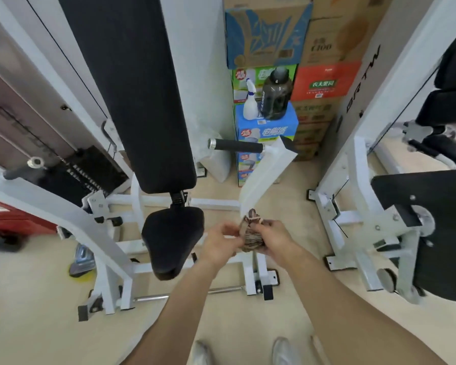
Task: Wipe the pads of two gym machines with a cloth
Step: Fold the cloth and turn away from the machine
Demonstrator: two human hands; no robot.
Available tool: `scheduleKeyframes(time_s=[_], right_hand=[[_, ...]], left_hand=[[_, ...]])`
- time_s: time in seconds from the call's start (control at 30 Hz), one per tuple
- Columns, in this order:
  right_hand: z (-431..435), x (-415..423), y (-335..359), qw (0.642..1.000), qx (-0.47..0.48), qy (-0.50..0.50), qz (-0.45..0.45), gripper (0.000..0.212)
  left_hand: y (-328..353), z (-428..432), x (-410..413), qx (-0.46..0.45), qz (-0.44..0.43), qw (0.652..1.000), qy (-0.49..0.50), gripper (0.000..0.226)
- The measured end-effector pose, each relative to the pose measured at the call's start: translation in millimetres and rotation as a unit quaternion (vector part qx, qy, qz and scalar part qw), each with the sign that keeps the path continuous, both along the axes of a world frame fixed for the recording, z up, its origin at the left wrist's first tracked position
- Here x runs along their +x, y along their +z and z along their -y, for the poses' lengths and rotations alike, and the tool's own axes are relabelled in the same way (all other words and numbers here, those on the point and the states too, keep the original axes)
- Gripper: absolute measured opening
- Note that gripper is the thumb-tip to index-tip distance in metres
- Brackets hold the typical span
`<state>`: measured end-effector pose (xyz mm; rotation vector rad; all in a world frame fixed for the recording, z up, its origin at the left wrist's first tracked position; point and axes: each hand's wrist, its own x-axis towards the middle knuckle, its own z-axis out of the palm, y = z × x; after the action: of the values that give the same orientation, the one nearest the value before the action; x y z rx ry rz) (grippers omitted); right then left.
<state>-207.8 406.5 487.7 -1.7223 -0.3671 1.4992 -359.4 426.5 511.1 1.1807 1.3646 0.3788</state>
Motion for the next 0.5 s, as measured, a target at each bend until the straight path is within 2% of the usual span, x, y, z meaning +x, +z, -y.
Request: scheduleKeyframes(time_s=[0.1,0.13,0.2,0.33,0.5], right_hand=[[27,52,-20,1.0,-0.009,0.016,-0.007,0.024],[36,67,-27,1.0,-0.009,0.02,-0.012,0.024],[52,96,-42,1.0,-0.015,0.021,-0.009,0.021],[84,135,-80,0.998,-0.06,-0.001,0.011,0.025],[126,166,-136,0.991,-0.115,-0.062,0.007,0.025]], left_hand=[[-33,17,47,0.001,-0.013,0.999,-0.029,0.069],[-42,23,63,-0.015,-0.005,0.999,-0.052,0.075],[-60,33,92,-0.025,-0.011,0.996,-0.084,0.065],[-98,50,137,-0.038,-0.053,0.994,-0.085,0.041],[-152,75,167,-0.073,-0.094,0.987,-0.107,0.028]])
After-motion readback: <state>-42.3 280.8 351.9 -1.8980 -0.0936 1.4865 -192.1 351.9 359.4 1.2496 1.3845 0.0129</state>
